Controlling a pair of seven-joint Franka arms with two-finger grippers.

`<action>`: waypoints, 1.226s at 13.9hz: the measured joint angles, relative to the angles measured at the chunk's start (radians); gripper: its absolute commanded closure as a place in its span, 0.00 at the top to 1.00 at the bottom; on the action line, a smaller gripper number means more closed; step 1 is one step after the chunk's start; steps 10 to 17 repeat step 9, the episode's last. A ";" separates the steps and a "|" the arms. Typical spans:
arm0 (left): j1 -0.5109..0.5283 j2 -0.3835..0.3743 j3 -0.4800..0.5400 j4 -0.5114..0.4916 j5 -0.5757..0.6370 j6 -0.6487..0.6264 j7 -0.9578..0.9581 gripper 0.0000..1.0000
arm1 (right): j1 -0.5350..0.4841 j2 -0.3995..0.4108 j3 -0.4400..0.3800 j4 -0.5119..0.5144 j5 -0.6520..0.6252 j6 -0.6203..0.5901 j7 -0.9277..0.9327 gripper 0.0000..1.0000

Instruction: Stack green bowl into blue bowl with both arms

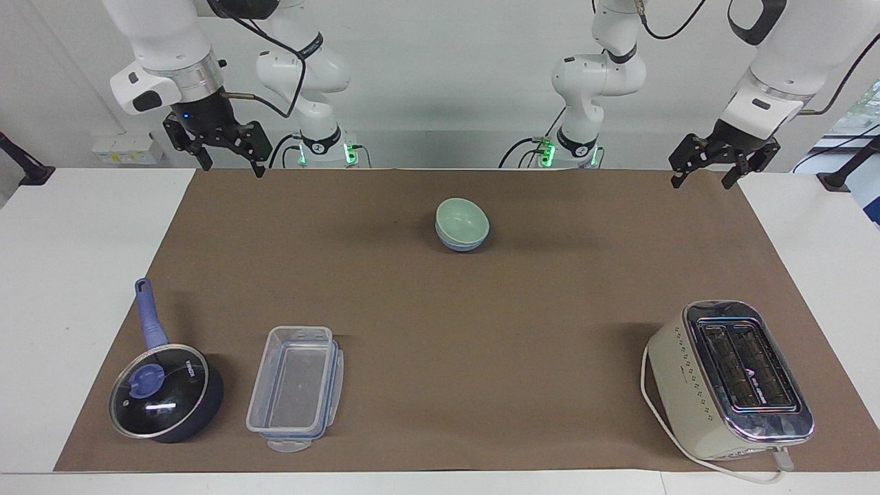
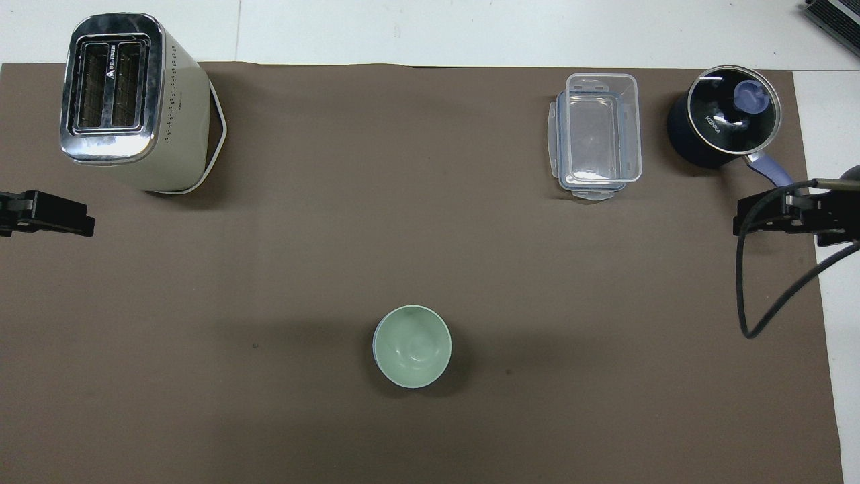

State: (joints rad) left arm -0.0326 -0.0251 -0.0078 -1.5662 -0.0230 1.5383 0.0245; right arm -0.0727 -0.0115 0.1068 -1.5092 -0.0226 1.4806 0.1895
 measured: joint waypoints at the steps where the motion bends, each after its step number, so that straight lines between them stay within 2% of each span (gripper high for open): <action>1: 0.000 0.000 0.000 0.000 0.000 0.000 0.000 1.00 | 0.000 0.000 0.000 0.000 0.002 0.005 0.000 1.00; 17: 0.000 0.000 0.000 0.000 0.000 0.000 0.000 1.00 | 0.000 0.000 0.000 -0.002 0.003 0.015 0.000 1.00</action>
